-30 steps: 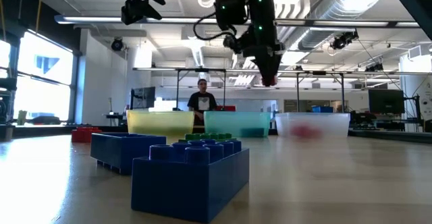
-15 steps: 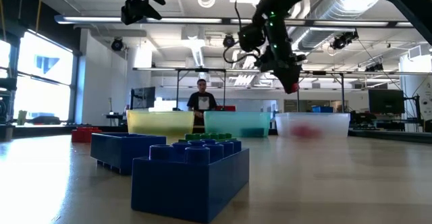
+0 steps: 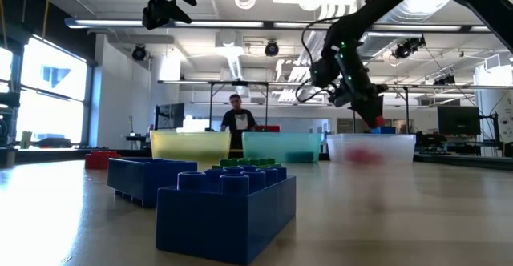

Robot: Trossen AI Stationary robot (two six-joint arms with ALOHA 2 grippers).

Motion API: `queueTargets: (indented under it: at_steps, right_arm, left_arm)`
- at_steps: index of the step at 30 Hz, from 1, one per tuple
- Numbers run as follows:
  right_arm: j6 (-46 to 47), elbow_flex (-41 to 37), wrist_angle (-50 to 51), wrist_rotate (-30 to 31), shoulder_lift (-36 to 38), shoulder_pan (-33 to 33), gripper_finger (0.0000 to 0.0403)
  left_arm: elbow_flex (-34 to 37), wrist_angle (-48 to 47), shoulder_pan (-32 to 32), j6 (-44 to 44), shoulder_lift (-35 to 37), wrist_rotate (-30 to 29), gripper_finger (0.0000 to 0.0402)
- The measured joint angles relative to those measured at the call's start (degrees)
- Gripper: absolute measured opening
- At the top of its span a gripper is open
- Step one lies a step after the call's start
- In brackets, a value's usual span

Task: Sort & place blocks by color
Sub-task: Put the red game piece into the white bin, then put the blue game piece into the blue bin

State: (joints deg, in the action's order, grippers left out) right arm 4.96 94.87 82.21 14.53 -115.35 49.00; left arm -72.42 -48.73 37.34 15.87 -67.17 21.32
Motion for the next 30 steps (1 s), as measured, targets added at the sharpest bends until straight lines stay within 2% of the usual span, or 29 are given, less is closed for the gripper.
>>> queueTargets:
  at_steps: [6, 12, 16, 23, 30]
  right_arm:
    - [-2.0, -2.9, -1.5, -1.4, 0.0, 2.8, 0.0144]
    - [-2.6, -5.4, -2.7, 2.3, 0.0, 3.5, 0.0182]
    - [-4.0, -5.6, -2.7, 2.5, 0.0, 3.5, 0.0198]
    - [-0.2, -5.6, -0.4, 1.4, 2.0, 3.0, 0.0203]
    - [6.1, -5.6, 0.3, -0.6, 10.6, -0.7, 0.0204]
  left_arm:
    - [0.0, 0.0, 0.0, 0.0, 0.0, 0.0, 0.0181]
    - [0.0, 0.0, 0.0, 1.7, 0.0, 0.0, 0.0182]
    - [0.0, 0.0, 0.0, 2.0, 0.0, -0.1, 0.0182]
    - [0.0, 0.0, 0.0, 0.5, 0.0, -3.9, 0.0182]
    - [0.0, 0.0, 0.0, 0.5, 0.0, -4.0, 0.0182]
